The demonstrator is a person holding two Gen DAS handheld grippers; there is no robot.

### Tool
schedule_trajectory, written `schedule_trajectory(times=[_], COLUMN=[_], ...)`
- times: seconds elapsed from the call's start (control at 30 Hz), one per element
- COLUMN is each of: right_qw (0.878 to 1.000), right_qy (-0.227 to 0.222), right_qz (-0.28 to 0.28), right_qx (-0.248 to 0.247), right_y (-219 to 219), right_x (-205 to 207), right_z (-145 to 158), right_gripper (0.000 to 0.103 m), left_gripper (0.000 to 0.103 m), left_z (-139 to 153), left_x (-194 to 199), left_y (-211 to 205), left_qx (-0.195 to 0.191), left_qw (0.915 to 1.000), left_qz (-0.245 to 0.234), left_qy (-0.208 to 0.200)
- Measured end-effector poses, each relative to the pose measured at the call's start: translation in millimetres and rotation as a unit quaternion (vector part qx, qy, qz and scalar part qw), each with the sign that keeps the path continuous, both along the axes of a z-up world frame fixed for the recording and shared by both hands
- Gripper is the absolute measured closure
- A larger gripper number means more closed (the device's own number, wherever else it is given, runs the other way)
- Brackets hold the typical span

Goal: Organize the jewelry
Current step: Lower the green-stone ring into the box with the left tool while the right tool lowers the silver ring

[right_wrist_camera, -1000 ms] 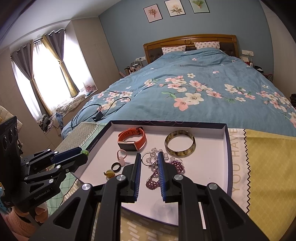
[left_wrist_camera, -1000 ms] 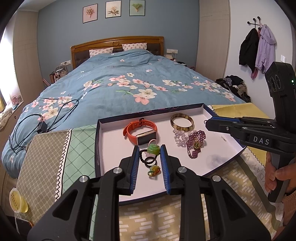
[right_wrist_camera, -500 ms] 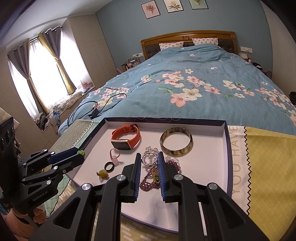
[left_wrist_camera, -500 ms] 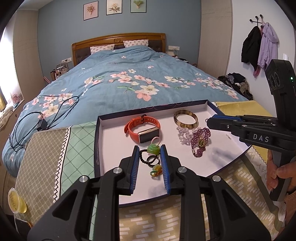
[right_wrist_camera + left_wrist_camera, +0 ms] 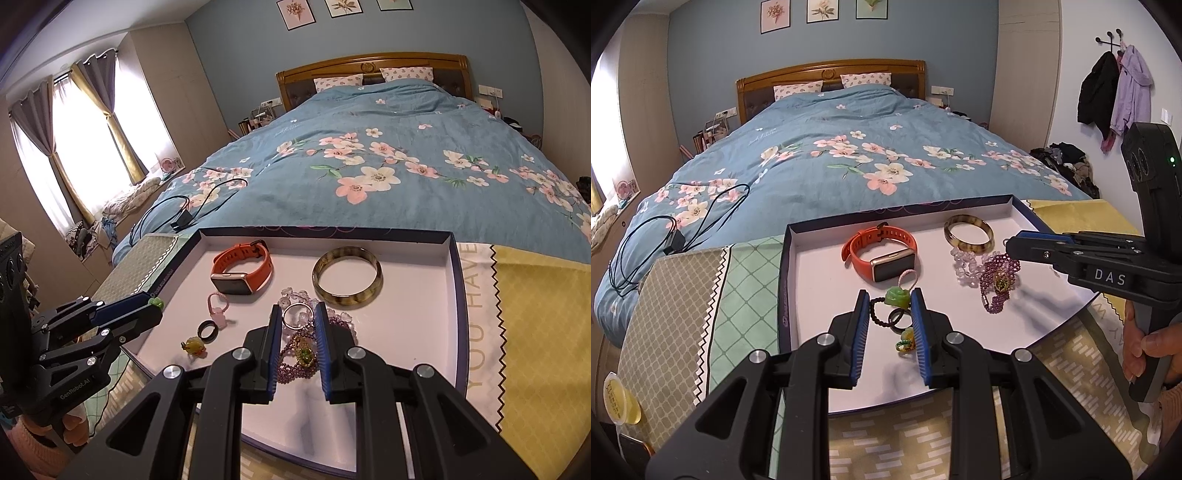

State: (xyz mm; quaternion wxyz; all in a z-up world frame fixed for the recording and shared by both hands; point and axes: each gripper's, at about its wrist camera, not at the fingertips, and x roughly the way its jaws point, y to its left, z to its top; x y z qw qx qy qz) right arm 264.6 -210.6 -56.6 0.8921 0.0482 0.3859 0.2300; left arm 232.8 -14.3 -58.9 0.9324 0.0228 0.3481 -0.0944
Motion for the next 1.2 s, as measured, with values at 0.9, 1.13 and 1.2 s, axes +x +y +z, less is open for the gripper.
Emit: schedule_trajectory(times=[0.9,1.13,1.2], right_qw=[1.0,1.0,1.0], right_qy=[0.014,0.016,0.019], right_qz=[-0.004,-0.005,-0.004], right_qx=[-0.013,-0.016,-0.016], right_y=[3,3,4], right_x=[11,13,14], right_z=[-10,-11,-13], right_gripper=[0.087,0.087,0.087], left_gripper=[0.08,0.08,0.08], left_z=[-12,-14,-15], left_x=[16,18,18], left_y=[1,0,0], left_qx=[0.002,0.0,-0.001], left_qw=[0.9998,0.9997,0.9997], left_qz=[0.008,0.011,0.012], left_qy=[0.017,0.021,0.021])
